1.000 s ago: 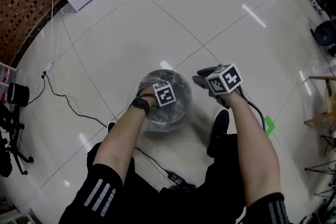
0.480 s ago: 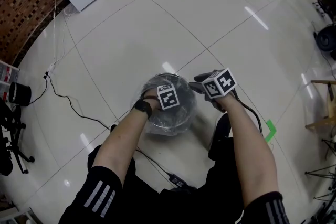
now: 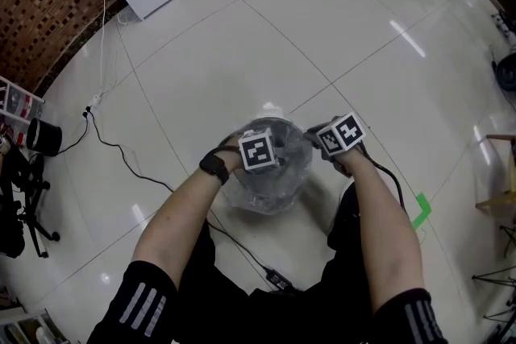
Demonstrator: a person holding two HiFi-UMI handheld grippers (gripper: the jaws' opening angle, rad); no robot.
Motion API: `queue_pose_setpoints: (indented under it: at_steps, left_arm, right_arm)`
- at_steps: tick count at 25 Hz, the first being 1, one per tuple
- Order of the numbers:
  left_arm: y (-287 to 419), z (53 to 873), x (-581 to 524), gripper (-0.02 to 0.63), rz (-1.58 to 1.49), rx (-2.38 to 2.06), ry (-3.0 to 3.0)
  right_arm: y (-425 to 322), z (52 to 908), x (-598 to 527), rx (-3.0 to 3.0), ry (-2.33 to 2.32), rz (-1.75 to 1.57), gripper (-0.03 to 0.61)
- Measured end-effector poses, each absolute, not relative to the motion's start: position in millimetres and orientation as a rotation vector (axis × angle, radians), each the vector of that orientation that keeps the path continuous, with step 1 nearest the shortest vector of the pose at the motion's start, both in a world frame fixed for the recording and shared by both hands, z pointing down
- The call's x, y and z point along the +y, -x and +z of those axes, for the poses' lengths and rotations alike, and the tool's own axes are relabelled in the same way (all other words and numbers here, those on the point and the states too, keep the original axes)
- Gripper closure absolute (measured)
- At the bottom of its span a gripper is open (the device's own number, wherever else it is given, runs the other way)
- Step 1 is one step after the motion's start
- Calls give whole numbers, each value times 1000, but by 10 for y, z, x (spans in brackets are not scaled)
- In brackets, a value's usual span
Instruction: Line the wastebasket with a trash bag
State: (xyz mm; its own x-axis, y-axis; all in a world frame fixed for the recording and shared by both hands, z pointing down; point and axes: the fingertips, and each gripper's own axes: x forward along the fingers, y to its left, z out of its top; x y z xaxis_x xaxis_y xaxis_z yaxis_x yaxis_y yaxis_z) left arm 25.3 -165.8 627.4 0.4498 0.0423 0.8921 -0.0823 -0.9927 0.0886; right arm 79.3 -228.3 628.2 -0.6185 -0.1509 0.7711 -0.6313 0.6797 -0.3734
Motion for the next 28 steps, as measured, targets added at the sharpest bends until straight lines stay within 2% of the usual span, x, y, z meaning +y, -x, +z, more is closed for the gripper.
queue_pose_setpoints:
  at_steps: [2, 3, 8, 13, 17, 21, 22, 24, 28]
  left_arm:
    - [-234, 6202, -1625, 440, 1563, -28, -2577]
    - [-201, 6177, -1610, 440, 1573, -17, -2579]
    - [-53, 5857, -1754, 443, 1498, -58, -2645]
    - [516, 5622, -2485, 469, 1309, -502, -2615]
    - [956, 5803, -2618, 474, 1110, -599, -2416]
    - [1037, 6087, -2501, 478, 1103, -533, -2328]
    - [1030, 6118, -2498, 498, 1101, -532, -2325]
    - [1024, 6136, -2526, 602, 1109, -544, -2335]
    - [1061, 6149, -2645, 620, 1144, -614, -2342]
  right_arm:
    - [-791, 6275, -2288, -2162, -608, 829, 563]
    - [-785, 6259, -2306, -2167, -619, 823, 569]
    - [-856, 6225, -2405, -2159, -689, 791, 571]
    - [-1002, 6318, -2506, -2139, -760, 802, 571]
    - [-1032, 6374, -2537, -2128, -773, 800, 571]
    - [-1040, 6430, -2573, -2123, -780, 811, 571]
    - [-1042, 6443, -2582, -2123, -784, 815, 571]
    - [-1051, 6468, -2602, -2126, -790, 816, 571]
    - [-1102, 6521, -2646, -2124, -804, 803, 571]
